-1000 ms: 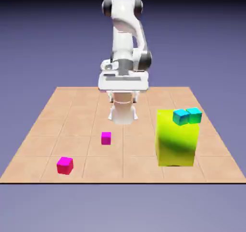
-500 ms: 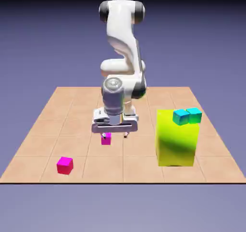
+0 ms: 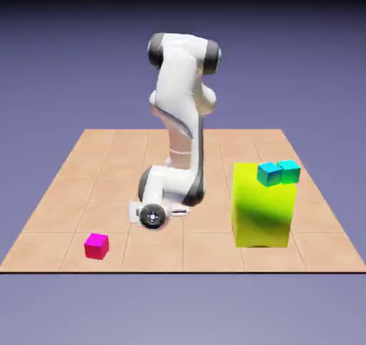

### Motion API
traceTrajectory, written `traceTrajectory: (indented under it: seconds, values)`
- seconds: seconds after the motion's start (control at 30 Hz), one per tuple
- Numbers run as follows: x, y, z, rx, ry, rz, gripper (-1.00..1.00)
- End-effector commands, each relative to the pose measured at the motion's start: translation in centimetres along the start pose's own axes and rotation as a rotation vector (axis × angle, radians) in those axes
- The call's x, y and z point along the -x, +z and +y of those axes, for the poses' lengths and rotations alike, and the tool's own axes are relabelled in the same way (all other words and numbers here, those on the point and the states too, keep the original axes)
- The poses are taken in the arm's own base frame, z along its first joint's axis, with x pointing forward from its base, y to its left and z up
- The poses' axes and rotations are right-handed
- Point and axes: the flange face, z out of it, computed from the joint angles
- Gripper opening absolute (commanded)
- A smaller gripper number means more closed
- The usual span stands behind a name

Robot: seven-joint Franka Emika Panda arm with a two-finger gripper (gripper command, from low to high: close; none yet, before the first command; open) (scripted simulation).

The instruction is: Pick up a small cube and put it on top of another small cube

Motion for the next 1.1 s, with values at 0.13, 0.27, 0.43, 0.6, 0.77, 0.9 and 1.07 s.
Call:
traceTrajectory:
  seconds: [0.13, 0.27, 0.43, 0.6, 0.77, 0.9, 1.07]
  values:
    - [-2.1, 5.4, -0.9, 0.098, 0.017, -0.115, 0.0]
    - [-2.3, 7.5, -1.1, 0.098, 0.017, -0.115, -1.0]
    - [0.2, 0.3, -2.0, 0.066, -0.005, -0.099, -1.0]
    - [7.6, -7.6, -3.9, -0.175, 0.052, -0.144, -1.0]
    - [16.6, -15.1, -3.5, -0.37, 0.072, -0.231, -1.0]
    - [23.5, -19.0, -2.6, -0.447, 0.081, -0.321, -1.0]
    - [29.8, -20.6, -2.7, -0.428, 0.123, -0.445, -1.0]
